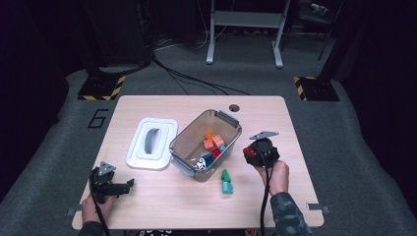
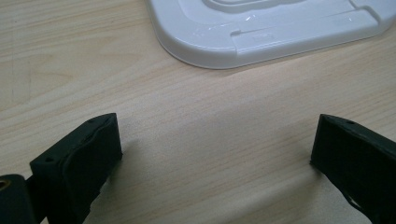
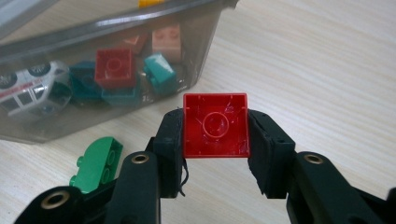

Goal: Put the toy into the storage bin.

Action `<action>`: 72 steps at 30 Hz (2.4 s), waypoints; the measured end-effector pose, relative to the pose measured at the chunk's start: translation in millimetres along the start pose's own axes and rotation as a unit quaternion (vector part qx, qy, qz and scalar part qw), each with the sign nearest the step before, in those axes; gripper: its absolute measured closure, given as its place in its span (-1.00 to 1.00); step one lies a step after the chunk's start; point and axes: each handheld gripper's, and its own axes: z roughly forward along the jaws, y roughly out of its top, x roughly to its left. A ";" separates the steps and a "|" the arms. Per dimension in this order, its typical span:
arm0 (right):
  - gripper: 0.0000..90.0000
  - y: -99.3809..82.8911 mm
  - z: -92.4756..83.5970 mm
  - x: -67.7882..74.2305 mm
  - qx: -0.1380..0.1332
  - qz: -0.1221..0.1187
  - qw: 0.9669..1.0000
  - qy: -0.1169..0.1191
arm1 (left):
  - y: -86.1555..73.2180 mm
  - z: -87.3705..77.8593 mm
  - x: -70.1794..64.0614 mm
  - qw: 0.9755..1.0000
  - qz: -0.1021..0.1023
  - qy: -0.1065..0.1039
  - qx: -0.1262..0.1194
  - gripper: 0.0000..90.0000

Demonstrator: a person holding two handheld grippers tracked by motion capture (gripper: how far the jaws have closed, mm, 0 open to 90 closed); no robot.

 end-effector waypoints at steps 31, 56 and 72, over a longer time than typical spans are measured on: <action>0.31 62.7 -33.8 12.7 -0.053 -0.033 0.998 -0.003 | 0.0 0.0 0.0 1.000 0.000 0.000 0.000 -0.96; 0.31 66.0 0.8 72.4 -0.004 -0.107 0.991 0.083 | 0.0 0.0 0.0 1.000 0.000 0.000 0.000 -0.96; 0.30 57.0 1.7 82.8 0.019 -0.139 0.984 0.109 | 0.0 0.0 0.0 1.000 0.000 0.000 0.000 -0.96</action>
